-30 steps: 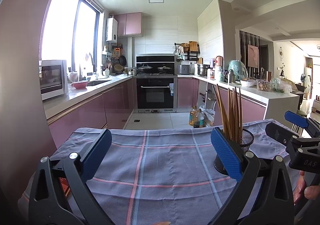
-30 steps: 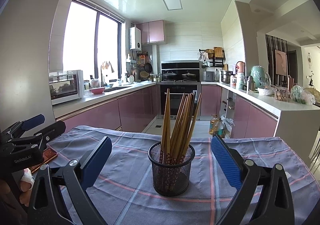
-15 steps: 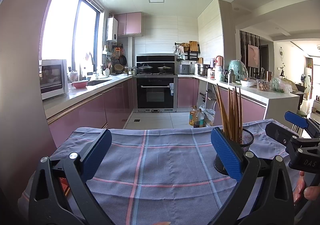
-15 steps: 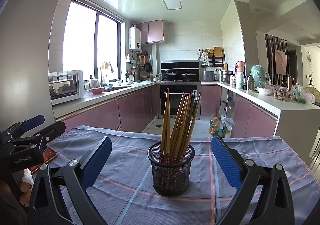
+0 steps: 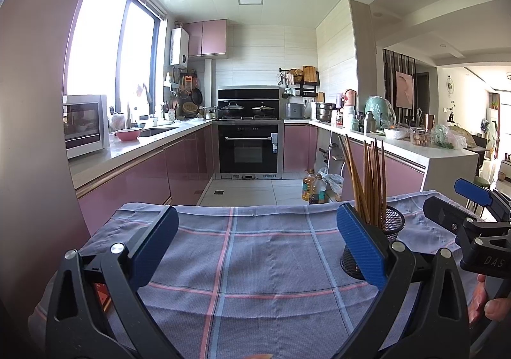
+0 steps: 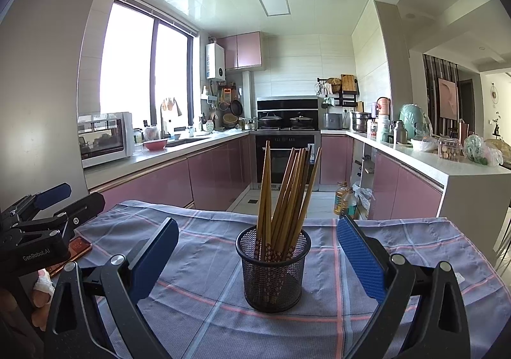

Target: Organize utensils

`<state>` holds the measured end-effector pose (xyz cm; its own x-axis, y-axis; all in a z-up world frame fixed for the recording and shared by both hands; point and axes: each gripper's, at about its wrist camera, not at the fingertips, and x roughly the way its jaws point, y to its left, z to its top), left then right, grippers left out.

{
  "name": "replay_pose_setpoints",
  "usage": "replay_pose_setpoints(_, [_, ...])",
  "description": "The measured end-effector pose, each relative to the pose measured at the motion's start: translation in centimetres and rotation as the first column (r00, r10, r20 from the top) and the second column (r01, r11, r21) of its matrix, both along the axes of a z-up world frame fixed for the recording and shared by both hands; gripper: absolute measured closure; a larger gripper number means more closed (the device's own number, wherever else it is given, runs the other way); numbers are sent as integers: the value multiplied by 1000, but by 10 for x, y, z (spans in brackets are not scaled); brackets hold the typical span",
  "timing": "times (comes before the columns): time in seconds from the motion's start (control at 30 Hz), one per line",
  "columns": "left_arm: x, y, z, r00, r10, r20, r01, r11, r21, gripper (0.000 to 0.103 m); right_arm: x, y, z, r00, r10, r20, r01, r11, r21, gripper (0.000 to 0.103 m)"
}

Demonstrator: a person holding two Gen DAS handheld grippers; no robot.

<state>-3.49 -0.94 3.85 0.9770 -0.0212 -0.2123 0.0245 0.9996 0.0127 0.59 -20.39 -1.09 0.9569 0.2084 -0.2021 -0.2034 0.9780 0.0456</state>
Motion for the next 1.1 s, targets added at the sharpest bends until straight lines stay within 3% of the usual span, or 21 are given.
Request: replay_pose_setpoints(1.1, [0, -1, -1, 1000, -2, 0, 2, 1000, -3, 6, -1, 0, 0, 1000, -3, 1, 3, 1000, 7, 7])
